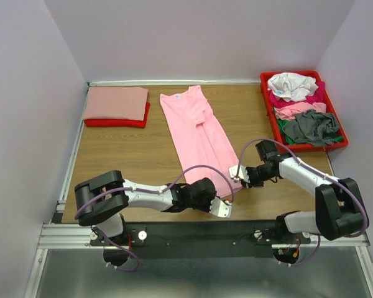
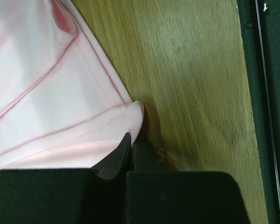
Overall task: Fold and stack the t-shirts
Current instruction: Fold the tshirt
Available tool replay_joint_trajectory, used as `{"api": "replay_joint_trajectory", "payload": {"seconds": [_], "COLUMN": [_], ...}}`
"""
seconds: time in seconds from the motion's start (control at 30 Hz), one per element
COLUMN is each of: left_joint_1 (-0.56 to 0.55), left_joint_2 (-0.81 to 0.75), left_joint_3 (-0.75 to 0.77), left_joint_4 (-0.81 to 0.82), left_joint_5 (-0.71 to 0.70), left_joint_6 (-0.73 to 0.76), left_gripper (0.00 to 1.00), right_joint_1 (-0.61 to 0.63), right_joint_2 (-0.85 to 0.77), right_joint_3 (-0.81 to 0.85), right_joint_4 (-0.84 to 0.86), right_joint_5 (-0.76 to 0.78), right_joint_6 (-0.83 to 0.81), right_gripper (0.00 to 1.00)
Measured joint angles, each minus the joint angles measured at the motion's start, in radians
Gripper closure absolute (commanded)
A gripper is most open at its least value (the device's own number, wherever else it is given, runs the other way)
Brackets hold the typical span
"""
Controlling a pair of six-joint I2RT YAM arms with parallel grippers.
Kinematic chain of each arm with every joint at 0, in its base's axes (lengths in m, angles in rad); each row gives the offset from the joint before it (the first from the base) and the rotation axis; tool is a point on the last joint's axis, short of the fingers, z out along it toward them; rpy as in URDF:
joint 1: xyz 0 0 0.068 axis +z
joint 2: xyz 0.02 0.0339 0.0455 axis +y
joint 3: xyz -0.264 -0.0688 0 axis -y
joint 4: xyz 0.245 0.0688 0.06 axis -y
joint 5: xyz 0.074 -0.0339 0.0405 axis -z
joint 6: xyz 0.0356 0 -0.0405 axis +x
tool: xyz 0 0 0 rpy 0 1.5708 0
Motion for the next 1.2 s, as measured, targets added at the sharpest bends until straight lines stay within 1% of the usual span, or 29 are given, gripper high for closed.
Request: {"api": "replay_joint_trajectory", "payload": {"seconds": [0.13,0.33,0.47,0.5,0.6,0.77,0.8,0.93,1.07,1.2], "left_joint_1": [0.002,0.039,0.115,0.158,0.245,0.382,0.426,0.548,0.634,0.710], "left_joint_2": [-0.023,-0.122,-0.224,-0.256,-0.287,-0.251,-0.225,-0.160,-0.074,0.045], "left_joint_3": [-0.016,-0.045,-0.046,-0.043,-0.030,0.040,0.072,0.146,0.206,0.284], "left_joint_4": [-0.014,-0.072,-0.093,-0.094,-0.094,-0.100,-0.099,-0.096,-0.084,-0.079], "left_joint_5": [0.013,0.065,0.110,0.122,0.140,0.182,0.192,0.230,0.261,0.304], "left_joint_6": [0.007,0.024,0.037,0.044,0.061,0.112,0.127,0.165,0.198,0.212], "left_gripper": [1.00,1.00,1.00,1.00,1.00,1.00,1.00,1.00,1.00,1.00], "right_joint_1": [0.000,0.000,0.000,0.000,0.000,0.000,0.000,0.000,0.000,0.000], "right_joint_2": [-0.004,-0.062,-0.084,-0.082,-0.043,0.128,0.175,0.348,0.540,0.694], "right_joint_3": [0.000,0.018,0.085,0.111,0.208,0.426,0.478,0.644,0.824,0.964], "right_joint_4": [0.003,-0.027,-0.051,-0.052,-0.064,-0.056,-0.043,-0.012,0.011,0.035], "right_joint_5": [-0.010,-0.056,-0.098,-0.106,-0.130,-0.134,-0.130,-0.100,-0.064,-0.033], "right_joint_6": [0.036,0.098,0.145,0.158,0.205,0.315,0.342,0.431,0.513,0.581], "right_gripper": [1.00,1.00,1.00,1.00,1.00,1.00,1.00,1.00,1.00,1.00]}}
